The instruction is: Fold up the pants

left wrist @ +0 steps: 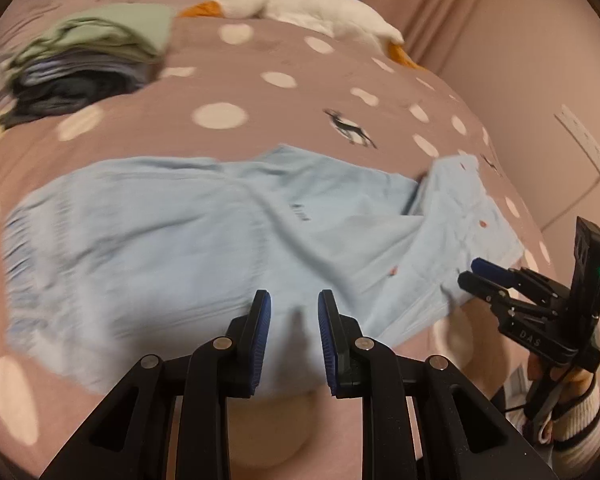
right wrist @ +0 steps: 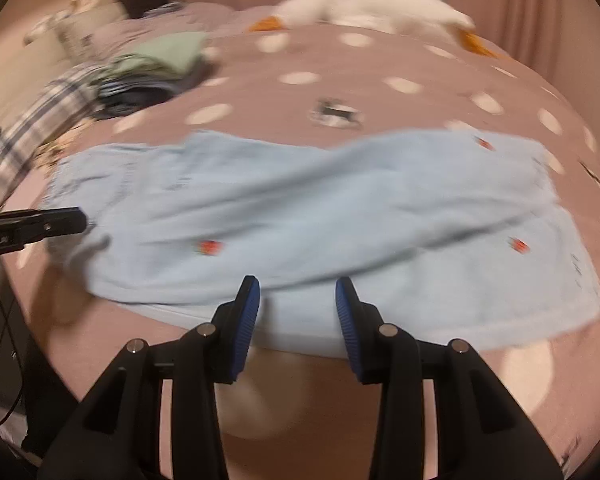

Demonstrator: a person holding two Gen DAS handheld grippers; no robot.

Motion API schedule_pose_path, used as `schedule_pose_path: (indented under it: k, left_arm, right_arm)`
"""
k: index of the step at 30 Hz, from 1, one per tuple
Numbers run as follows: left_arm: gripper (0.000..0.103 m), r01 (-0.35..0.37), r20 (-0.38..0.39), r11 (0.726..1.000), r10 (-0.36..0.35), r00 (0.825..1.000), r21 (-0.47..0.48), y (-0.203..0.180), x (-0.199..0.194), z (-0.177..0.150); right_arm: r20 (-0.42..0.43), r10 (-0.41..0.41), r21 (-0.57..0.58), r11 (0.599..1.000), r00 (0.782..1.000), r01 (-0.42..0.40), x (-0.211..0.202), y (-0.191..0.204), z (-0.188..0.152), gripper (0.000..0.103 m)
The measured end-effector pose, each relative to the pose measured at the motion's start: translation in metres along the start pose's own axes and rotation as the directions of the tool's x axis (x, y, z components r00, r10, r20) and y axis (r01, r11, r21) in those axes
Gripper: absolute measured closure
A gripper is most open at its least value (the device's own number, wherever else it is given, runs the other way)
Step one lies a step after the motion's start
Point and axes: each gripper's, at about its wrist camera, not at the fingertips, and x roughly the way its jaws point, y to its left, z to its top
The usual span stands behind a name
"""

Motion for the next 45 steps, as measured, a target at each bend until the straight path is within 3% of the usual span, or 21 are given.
schedule_pose_path:
  k: [4,6,7,9,11,14,17,21,25,27,31,34,36,37,42,45]
  left_arm:
    - [0.082,0.028,-0.034,0.999,-0.027,0.999,0.042,-0.025,0.027,0.008]
    - [0.082,0.036,-0.054,0.997,-0.033,0.998,0.062,-0.036,0.042,0.012]
    - [0.082,0.037,-0.068,0.997,-0.032,0.997,0.067,-0.038,0.047,0.012]
    - [0.082,0.006,-0.121,0.997,0.004,0.993,0.082,-0.040,0.064,0.010]
    - [0.082,-0.002,-0.126,0.996,0.013,0.992,0.093,-0.040,0.068,0.007]
    - [0.081,0.015,-0.123,0.995,-0.003,0.992,0.097,-0.037,0.065,0.006]
    - [0.081,0.041,-0.131,0.996,-0.030,0.991,0.081,-0.031,0.063,0.006]
    - [0.081,0.043,-0.138,0.995,-0.031,0.990,0.089,-0.032,0.061,0.007]
    - [0.079,0.066,-0.145,0.990,-0.047,0.988,0.125,-0.043,0.059,0.006]
    - [0.079,0.073,-0.146,0.987,-0.052,0.988,0.144,-0.048,0.058,0.005]
    - [0.079,0.080,-0.156,0.982,-0.053,0.986,0.169,-0.058,0.061,0.004]
    - [0.079,0.083,-0.158,0.980,-0.054,0.986,0.181,-0.062,0.062,0.005]
    - [0.079,0.081,-0.156,0.979,-0.051,0.987,0.190,-0.066,0.064,0.006]
    - [0.079,0.080,-0.155,0.978,-0.051,0.987,0.191,-0.065,0.064,0.006]
    - [0.079,0.080,-0.146,0.974,-0.050,0.988,0.211,-0.072,0.064,0.007]
    - [0.079,0.080,-0.142,0.971,-0.048,0.989,0.226,-0.077,0.065,0.006]
  right_arm:
    - [-0.031,-0.091,0.051,0.994,0.995,0.092,0.006,-0.032,-0.008,0.064]
    - [-0.085,-0.115,0.044,0.992,0.990,0.119,0.018,-0.044,-0.014,0.059]
    - [-0.109,-0.108,0.047,0.992,0.988,0.113,0.023,-0.048,-0.016,0.059]
    - [-0.097,-0.068,0.065,0.995,0.993,0.075,0.021,-0.054,-0.016,0.059]
    - [-0.074,-0.038,0.094,0.995,0.997,0.045,0.016,-0.062,-0.012,0.059]
    - [-0.023,0.024,0.245,0.969,0.999,-0.018,0.008,-0.095,-0.008,0.059]
    - [0.028,0.047,0.490,0.870,0.999,-0.055,0.009,-0.152,-0.008,0.057]
    - [0.106,0.058,0.691,0.714,0.993,-0.115,0.014,-0.209,-0.008,0.056]
    - [0.127,0.088,0.753,0.640,0.988,-0.153,0.030,-0.234,0.002,0.056]
    - [0.115,0.088,0.754,0.641,0.989,-0.145,0.037,-0.234,0.011,0.056]
    - [0.121,0.100,0.782,0.603,0.988,-0.157,0.049,-0.239,0.017,0.057]
    - [0.157,0.113,0.793,0.577,0.981,-0.194,0.051,-0.242,0.018,0.074]
    - [0.191,0.140,0.796,0.558,0.972,-0.236,0.052,-0.244,0.013,0.094]
    - [0.211,0.146,0.796,0.548,0.967,-0.257,0.052,-0.244,0.012,0.096]
    - [0.296,0.084,0.774,0.563,0.952,-0.290,0.020,-0.237,0.010,0.100]
    - [0.343,0.032,0.740,0.607,0.939,-0.291,-0.019,-0.228,0.010,0.100]
